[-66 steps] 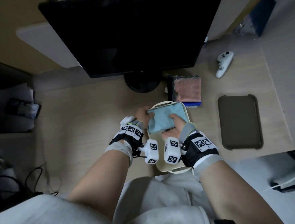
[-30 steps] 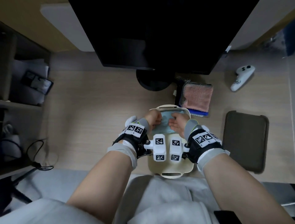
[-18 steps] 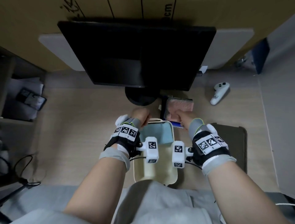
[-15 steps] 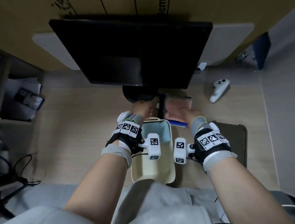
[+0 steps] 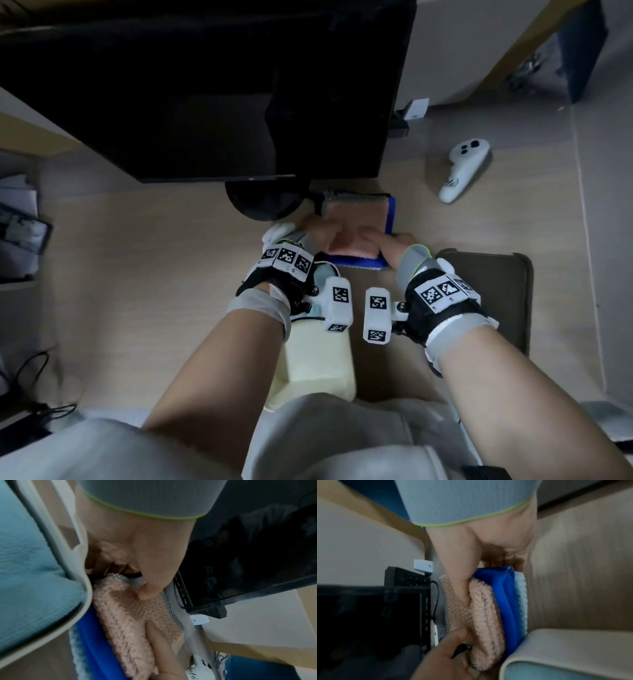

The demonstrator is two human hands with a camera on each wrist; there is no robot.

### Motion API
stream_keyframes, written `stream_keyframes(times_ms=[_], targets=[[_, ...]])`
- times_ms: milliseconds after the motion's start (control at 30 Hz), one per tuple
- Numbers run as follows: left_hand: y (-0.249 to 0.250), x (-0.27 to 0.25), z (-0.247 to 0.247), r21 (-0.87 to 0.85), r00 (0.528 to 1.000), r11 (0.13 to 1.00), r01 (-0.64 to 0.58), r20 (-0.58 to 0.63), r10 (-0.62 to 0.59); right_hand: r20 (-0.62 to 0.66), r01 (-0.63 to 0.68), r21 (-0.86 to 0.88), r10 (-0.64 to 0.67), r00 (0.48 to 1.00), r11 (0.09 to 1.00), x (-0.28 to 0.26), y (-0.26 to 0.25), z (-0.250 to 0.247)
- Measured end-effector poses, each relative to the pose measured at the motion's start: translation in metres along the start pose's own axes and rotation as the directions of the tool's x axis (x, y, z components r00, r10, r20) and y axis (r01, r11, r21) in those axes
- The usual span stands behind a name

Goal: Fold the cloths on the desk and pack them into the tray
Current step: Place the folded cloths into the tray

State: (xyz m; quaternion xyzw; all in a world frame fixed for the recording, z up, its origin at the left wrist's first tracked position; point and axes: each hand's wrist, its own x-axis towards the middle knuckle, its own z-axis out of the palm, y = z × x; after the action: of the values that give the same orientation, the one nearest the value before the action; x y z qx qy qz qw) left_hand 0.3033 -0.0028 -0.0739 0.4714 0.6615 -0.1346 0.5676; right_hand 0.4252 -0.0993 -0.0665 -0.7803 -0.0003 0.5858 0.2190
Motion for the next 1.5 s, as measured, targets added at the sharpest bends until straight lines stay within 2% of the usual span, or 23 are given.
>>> stream_keyframes(times_ms=[133, 233, 300, 333, 367, 433, 500, 567, 667, 767, 867, 933, 1067, 1200, 1333, 1500], targets=[[-0.001, 0.005, 0.002, 0.214, 0.988, 0.976, -0.038, -0.135, 0.068, 0.020, 0.044, 0.184, -0.048, 0.999, 0.982, -0.008, -0.003, 0.005], [0.011, -0.024, -0.016, 0.174, 0.969, 0.973, -0.150, -0.170, 0.180, 0.023, 0.141, 0.310, -0.156, 0.988, 0.940, -0.029, -0.014, 0.007], [0.014, -0.040, -0.028, 0.030, 0.965, 0.980, -0.199, -0.165, 0.201, 0.016, 0.185, 0.358, -0.204, 0.979, 0.915, -0.043, -0.020, 0.006], [0.013, -0.050, -0.035, -0.104, 0.969, 0.973, -0.208, -0.156, 0.191, 0.013, 0.204, 0.382, -0.226, 0.974, 0.901, -0.052, -0.022, 0.007], [0.011, -0.060, -0.041, -0.261, 0.973, 0.940, -0.218, -0.131, 0.190, 0.006, 0.227, 0.414, -0.252, 0.968, 0.882, -0.060, -0.023, 0.008], [0.000, -0.080, -0.053, -0.546, 0.970, 0.809, -0.219, -0.035, 0.239, -0.010, 0.271, 0.461, -0.300, 0.954, 0.845, -0.080, -0.025, 0.012], [-0.018, -0.100, -0.066, -0.672, 0.949, 0.717, -0.185, 0.067, 0.308, -0.001, 0.286, 0.499, -0.330, 0.944, 0.818, -0.101, -0.021, 0.021], [-0.036, -0.109, -0.075, -0.700, 0.922, 0.696, -0.161, 0.144, 0.359, 0.017, 0.295, 0.505, -0.352, 0.936, 0.811, -0.115, -0.016, 0.029], [-0.078, -0.125, -0.086, -0.681, 0.916, 0.713, -0.166, 0.161, 0.367, 0.041, 0.309, 0.447, -0.365, 0.930, 0.839, -0.135, 0.011, 0.054], [-0.119, -0.132, -0.088, -0.620, 0.943, 0.752, -0.223, 0.058, 0.328, 0.050, 0.297, 0.390, -0.342, 0.938, 0.871, -0.144, 0.045, 0.072], [-0.148, -0.138, -0.081, -0.543, 0.967, 0.814, -0.204, 0.020, 0.256, 0.046, 0.312, 0.307, -0.341, 0.939, 0.899, -0.141, 0.078, 0.082], [-0.166, -0.144, -0.075, -0.450, 0.978, 0.876, -0.172, 0.027, 0.206, 0.004, 0.319, 0.195, -0.326, 0.945, 0.927, -0.141, 0.097, 0.088], [-0.203, -0.155, -0.062, -0.331, 0.988, 0.935, -0.129, 0.032, 0.148, -0.015, 0.255, -0.106, -0.258, 0.966, 0.961, -0.143, 0.132, 0.092], [-0.217, -0.162, -0.046, -0.264, 0.992, 0.957, -0.124, -0.009, 0.126, -0.010, 0.221, -0.331, -0.238, 0.971, 0.917, -0.152, 0.139, 0.078], [-0.221, -0.168, -0.030, -0.187, 0.989, 0.976, -0.110, -0.116, 0.090, -0.012, 0.246, -0.429, -0.278, 0.961, 0.869, -0.154, 0.145, 0.068], [-0.232, -0.169, -0.013, -0.059, 0.980, 0.994, -0.087, -0.184, 0.075, 0.015, 0.251, -0.514, -0.283, 0.959, 0.820, -0.141, 0.161, 0.073]])
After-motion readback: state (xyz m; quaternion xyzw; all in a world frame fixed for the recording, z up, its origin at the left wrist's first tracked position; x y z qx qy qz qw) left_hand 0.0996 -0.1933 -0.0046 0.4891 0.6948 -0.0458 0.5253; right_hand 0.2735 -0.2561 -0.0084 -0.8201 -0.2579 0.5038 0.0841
